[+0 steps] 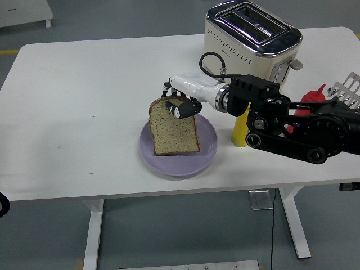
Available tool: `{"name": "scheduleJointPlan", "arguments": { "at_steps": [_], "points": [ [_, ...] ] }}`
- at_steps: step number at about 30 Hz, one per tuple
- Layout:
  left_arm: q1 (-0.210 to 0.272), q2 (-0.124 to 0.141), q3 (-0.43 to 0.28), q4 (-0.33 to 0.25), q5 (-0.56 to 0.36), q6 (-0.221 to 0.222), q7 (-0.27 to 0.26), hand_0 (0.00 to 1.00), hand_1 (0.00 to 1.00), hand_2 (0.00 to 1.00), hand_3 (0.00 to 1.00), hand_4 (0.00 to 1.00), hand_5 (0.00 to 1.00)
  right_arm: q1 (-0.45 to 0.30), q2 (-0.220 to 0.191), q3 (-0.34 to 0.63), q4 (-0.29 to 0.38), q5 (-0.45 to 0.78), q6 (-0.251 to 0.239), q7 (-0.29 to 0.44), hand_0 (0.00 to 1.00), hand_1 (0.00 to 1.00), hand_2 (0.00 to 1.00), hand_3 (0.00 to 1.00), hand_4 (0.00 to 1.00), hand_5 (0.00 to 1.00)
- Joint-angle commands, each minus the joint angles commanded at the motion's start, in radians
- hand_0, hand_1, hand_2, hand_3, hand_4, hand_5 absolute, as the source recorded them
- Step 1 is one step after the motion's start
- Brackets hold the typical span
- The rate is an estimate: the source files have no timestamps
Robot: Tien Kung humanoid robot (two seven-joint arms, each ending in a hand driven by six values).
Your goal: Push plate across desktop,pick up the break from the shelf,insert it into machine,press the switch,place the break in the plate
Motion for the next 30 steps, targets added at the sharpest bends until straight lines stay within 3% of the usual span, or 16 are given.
{"name": "scheduleJointPlan", "arguments": {
  "at_steps": [1, 2, 7, 8, 13, 14, 30],
  "points": [
    [0.000, 0.000, 0.000, 0.000, 0.000, 0.000, 0.000, 0.825, 0.869, 0.927, 0.799, 0.633, 0.998, -0.001, 0.000, 0.000, -0.003, -0.002, 0.003, 0.001, 0.300, 0.415, 0.489, 0.549, 0.404, 0.139],
    [0.000, 0.000, 0.000, 0.000, 0.000, 0.000, 0.000, 0.825, 0.869, 0.927, 0.799, 0.633, 0.998, -0.001, 0.000, 0.000, -0.005, -0.005, 0.006, 0.002, 0.343, 0.449, 0.519, 0.572, 0.509, 0.217],
    [-0.001, 0.000, -0.001, 0.000, 0.000, 0.000, 0.000, 0.825, 0.869, 0.927, 0.799, 0.633, 0.998, -0.003, -0.001, 0.000, -0.013, -0.018, 0.023, 0.007, 0.343, 0.449, 0.519, 0.572, 0.509, 0.217],
    [-0.001, 0.000, -0.001, 0.000, 0.000, 0.000, 0.000, 0.825, 0.869, 0.927, 0.799, 0.633, 0.998, -0.003, -0.001, 0.000, -0.014, -0.021, 0.026, 0.009, 0.443, 0.563, 0.630, 0.705, 0.651, 0.346],
    [-0.002, -0.001, 0.000, 0.000, 0.000, 0.000, 0.000, 0.825, 0.869, 0.927, 0.799, 0.633, 0.998, -0.005, 0.000, 0.007, -0.022, -0.017, 0.037, 0.028, 0.443, 0.563, 0.630, 0.705, 0.651, 0.346],
    [-0.002, -0.001, 0.000, 0.000, 0.000, 0.000, 0.000, 0.824, 0.869, 0.927, 0.799, 0.633, 0.998, -0.005, 0.001, 0.009, -0.023, -0.015, 0.036, 0.030, 0.462, 0.581, 0.666, 0.741, 0.699, 0.419],
    [-0.001, -0.001, 0.001, 0.001, 0.000, 0.000, -0.001, 0.825, 0.869, 0.930, 0.799, 0.633, 0.998, -0.018, -0.001, 0.080, -0.025, -0.033, 0.001, 0.039, 0.467, 0.588, 0.682, 0.756, 0.724, 0.449]
  ]
}}
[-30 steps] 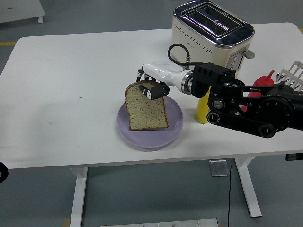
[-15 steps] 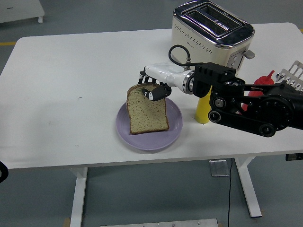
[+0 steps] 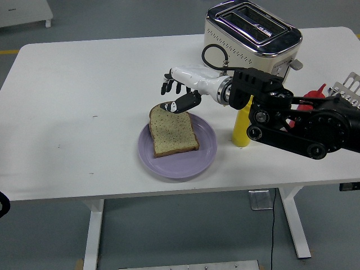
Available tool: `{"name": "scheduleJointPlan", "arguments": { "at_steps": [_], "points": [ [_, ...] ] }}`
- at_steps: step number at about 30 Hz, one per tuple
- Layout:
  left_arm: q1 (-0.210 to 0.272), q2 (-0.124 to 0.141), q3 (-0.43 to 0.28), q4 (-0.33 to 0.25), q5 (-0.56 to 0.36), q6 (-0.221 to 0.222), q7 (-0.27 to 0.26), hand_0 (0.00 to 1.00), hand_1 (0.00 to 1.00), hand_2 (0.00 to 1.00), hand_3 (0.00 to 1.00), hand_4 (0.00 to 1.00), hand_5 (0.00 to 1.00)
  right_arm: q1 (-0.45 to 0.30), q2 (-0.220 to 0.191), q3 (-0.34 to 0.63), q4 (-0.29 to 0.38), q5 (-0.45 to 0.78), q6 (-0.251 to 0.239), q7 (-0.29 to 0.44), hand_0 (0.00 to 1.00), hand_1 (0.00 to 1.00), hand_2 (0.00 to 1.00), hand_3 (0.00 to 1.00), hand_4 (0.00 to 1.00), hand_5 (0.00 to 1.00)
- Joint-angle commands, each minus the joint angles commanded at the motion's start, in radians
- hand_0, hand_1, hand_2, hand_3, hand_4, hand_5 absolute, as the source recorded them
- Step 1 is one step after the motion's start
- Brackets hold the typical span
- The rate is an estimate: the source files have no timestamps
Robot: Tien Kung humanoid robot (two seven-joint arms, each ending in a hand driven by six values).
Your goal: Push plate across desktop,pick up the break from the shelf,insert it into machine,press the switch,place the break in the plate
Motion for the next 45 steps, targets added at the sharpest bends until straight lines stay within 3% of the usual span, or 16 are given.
{"name": "scheduleJointPlan", "arguments": {
  "at_steps": [14, 20, 26, 27, 32, 33, 38, 39, 44, 45],
  "points": [
    [0.007, 0.000, 0.005, 0.001, 0.000, 0.000, -0.001, 0.824, 0.868, 0.929, 0.798, 0.633, 0.998, -0.031, -0.039, 0.200, 0.066, -0.061, -0.026, 0.007, 0.463, 0.582, 0.680, 0.750, 0.716, 0.453],
    [0.010, 0.001, 0.009, 0.001, -0.001, 0.001, -0.001, 0.824, 0.868, 0.929, 0.798, 0.633, 0.998, -0.046, -0.084, 0.337, 0.159, -0.117, -0.048, 0.014, 0.464, 0.580, 0.676, 0.745, 0.713, 0.452],
    [0.014, 0.002, 0.011, 0.001, -0.001, 0.001, -0.001, 0.824, 0.867, 0.927, 0.798, 0.633, 0.998, -0.062, -0.139, 0.490, 0.193, -0.101, -0.094, 0.049, 0.465, 0.576, 0.664, 0.728, 0.706, 0.458],
    [0.014, 0.002, 0.011, 0.000, -0.001, 0.001, -0.001, 0.824, 0.867, 0.927, 0.798, 0.634, 0.998, -0.069, -0.149, 0.514, 0.193, -0.085, -0.106, 0.056, 0.594, 0.650, 0.683, 0.713, 0.680, 0.450],
    [0.016, 0.002, 0.010, 0.000, -0.001, 0.001, -0.001, 0.824, 0.867, 0.927, 0.798, 0.634, 0.998, -0.119, -0.196, 0.645, 0.180, 0.012, -0.138, 0.098, 0.594, 0.650, 0.683, 0.713, 0.680, 0.450],
    [0.016, 0.001, 0.009, 0.000, -0.002, 0.001, -0.001, 0.824, 0.867, 0.927, 0.798, 0.633, 0.998, -0.134, -0.205, 0.670, 0.176, 0.037, -0.142, 0.106, 0.686, 0.714, 0.744, 0.732, 0.648, 0.444],
    [0.018, 0.000, 0.003, -0.002, -0.002, 0.002, -0.001, 0.824, 0.867, 0.927, 0.798, 0.633, 0.998, -0.214, -0.249, 0.805, 0.156, 0.190, -0.153, 0.145, 0.686, 0.714, 0.744, 0.732, 0.648, 0.444],
    [0.019, 0.000, 0.001, -0.002, -0.002, 0.002, -0.001, 0.823, 0.867, 0.927, 0.798, 0.633, 0.998, -0.236, -0.257, 0.835, 0.152, 0.232, -0.153, 0.154, 0.820, 0.789, 0.819, 0.805, 0.613, 0.493],
    [0.019, -0.003, -0.005, -0.003, -0.002, 0.002, -0.002, 0.823, 0.867, 0.927, 0.798, 0.633, 0.998, -0.333, -0.275, 0.959, 0.142, 0.398, -0.138, 0.191, 0.820, 0.789, 0.819, 0.805, 0.613, 0.493],
    [0.018, -0.004, -0.005, -0.003, -0.002, 0.002, -0.002, 0.823, 0.866, 0.927, 0.798, 0.634, 0.998, -0.357, -0.277, 0.989, 0.139, 0.437, -0.131, 0.205, 0.853, 0.809, 0.834, 0.828, 0.600, 0.564]
  ]
}}
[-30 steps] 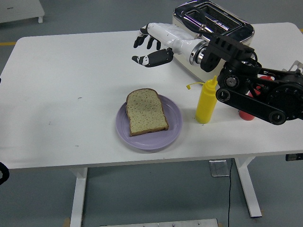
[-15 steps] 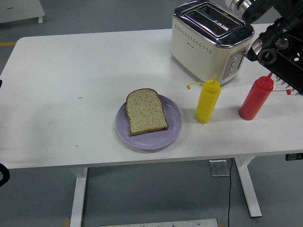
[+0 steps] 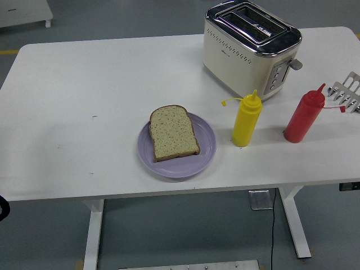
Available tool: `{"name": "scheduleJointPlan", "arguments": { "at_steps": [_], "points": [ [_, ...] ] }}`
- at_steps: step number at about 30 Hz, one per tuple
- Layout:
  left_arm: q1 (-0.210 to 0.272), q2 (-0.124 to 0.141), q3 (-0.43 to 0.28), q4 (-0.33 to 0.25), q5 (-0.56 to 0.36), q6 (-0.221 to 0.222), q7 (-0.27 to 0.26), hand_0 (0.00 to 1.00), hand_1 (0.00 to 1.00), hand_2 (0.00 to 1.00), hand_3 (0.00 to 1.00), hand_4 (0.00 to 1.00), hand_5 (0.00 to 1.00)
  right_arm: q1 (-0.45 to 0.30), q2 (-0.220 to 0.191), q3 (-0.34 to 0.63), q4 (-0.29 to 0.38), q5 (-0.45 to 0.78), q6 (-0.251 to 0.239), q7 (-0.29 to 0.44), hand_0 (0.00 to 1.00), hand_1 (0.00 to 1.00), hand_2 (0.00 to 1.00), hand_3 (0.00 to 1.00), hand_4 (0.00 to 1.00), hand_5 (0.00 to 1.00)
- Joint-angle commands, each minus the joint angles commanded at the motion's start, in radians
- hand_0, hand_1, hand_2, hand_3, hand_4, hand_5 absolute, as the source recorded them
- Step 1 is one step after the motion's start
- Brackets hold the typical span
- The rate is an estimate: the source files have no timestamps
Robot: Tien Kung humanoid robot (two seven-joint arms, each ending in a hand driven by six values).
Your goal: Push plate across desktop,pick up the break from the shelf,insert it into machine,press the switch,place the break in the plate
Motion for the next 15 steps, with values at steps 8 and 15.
{"name": "scheduleJointPlan", "arguments": {
  "at_steps": [8, 15],
  "points": [
    [-0.002, -0.003, -0.003, -0.001, 0.000, 0.000, 0.000, 0.824, 0.864, 0.927, 0.799, 0.634, 0.998, -0.189, 0.001, 0.205, -0.017, 0.275, 0.028, 0.056, 0.857, 0.810, 0.833, 0.818, 0.578, 0.589],
    [-0.004, -0.004, -0.004, -0.002, 0.000, 0.000, 0.000, 0.823, 0.865, 0.927, 0.798, 0.635, 0.998, -0.348, 0.012, 0.349, -0.025, 0.495, 0.040, 0.058, 0.852, 0.807, 0.826, 0.807, 0.569, 0.583]
  ]
}}
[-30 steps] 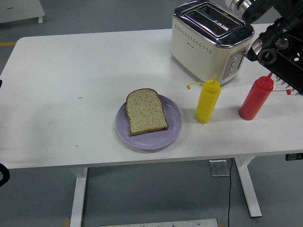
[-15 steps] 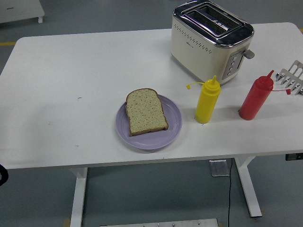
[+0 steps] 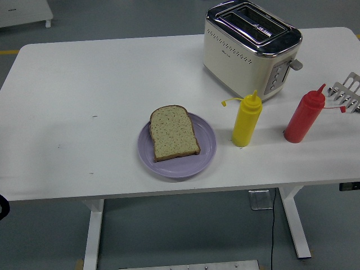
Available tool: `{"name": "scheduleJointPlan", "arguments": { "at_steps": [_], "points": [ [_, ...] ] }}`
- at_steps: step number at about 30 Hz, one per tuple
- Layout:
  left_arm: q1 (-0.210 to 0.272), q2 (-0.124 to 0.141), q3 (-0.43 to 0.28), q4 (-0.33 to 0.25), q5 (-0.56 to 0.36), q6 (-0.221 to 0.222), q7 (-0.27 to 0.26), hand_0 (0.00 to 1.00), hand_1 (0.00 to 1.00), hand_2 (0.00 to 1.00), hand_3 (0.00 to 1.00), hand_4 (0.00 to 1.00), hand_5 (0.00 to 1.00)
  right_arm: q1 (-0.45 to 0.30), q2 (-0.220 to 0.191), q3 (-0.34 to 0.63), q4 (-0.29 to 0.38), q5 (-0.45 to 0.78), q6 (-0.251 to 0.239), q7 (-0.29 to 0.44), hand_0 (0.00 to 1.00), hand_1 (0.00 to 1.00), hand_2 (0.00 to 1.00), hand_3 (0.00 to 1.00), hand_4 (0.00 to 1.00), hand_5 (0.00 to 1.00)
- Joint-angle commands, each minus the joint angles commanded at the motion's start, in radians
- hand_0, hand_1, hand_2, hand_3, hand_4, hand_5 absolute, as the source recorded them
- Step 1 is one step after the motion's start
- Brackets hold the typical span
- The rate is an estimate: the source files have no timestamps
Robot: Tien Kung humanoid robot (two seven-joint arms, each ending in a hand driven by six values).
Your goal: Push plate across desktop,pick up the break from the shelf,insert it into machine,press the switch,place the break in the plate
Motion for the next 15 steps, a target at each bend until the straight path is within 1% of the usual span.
{"name": "scheduleJointPlan", "arguments": {
  "at_steps": [4, 6, 8, 9, 14, 15],
  "points": [
    [-0.001, -0.001, 0.001, 0.000, 0.000, 0.000, 0.000, 0.824, 0.864, 0.927, 0.798, 0.635, 0.998, -0.088, 0.017, 0.047, 0.005, 0.091, 0.013, 0.007, 0.848, 0.804, 0.821, 0.801, 0.561, 0.573],
    [-0.001, -0.002, 0.001, 0.000, 0.000, 0.000, 0.000, 0.824, 0.864, 0.927, 0.798, 0.635, 0.998, -0.131, 0.031, 0.059, 0.006, 0.129, 0.020, 0.026, 0.848, 0.804, 0.821, 0.801, 0.561, 0.573],
    [-0.001, -0.002, 0.001, 0.000, 0.000, 0.000, 0.000, 0.824, 0.864, 0.927, 0.798, 0.635, 0.998, -0.159, 0.038, 0.064, 0.007, 0.147, 0.024, 0.040, 0.848, 0.804, 0.821, 0.801, 0.561, 0.573],
    [0.000, -0.002, 0.000, 0.000, 0.000, 0.000, 0.000, 0.824, 0.864, 0.927, 0.798, 0.635, 0.998, -0.175, 0.045, 0.066, 0.006, 0.156, 0.027, 0.055, 0.842, 0.796, 0.806, 0.778, 0.520, 0.556],
    [-0.001, -0.003, 0.001, 0.000, 0.000, 0.001, 0.001, 0.824, 0.864, 0.927, 0.798, 0.635, 0.998, -0.235, 0.084, 0.084, 0.002, 0.168, 0.051, 0.118, 0.842, 0.796, 0.806, 0.778, 0.520, 0.556],
    [-0.001, -0.003, 0.001, 0.000, 0.000, 0.001, 0.001, 0.824, 0.863, 0.927, 0.798, 0.635, 0.998, -0.245, 0.090, 0.089, 0.002, 0.167, 0.056, 0.122, 0.840, 0.792, 0.803, 0.776, 0.519, 0.600]
  ]
}}
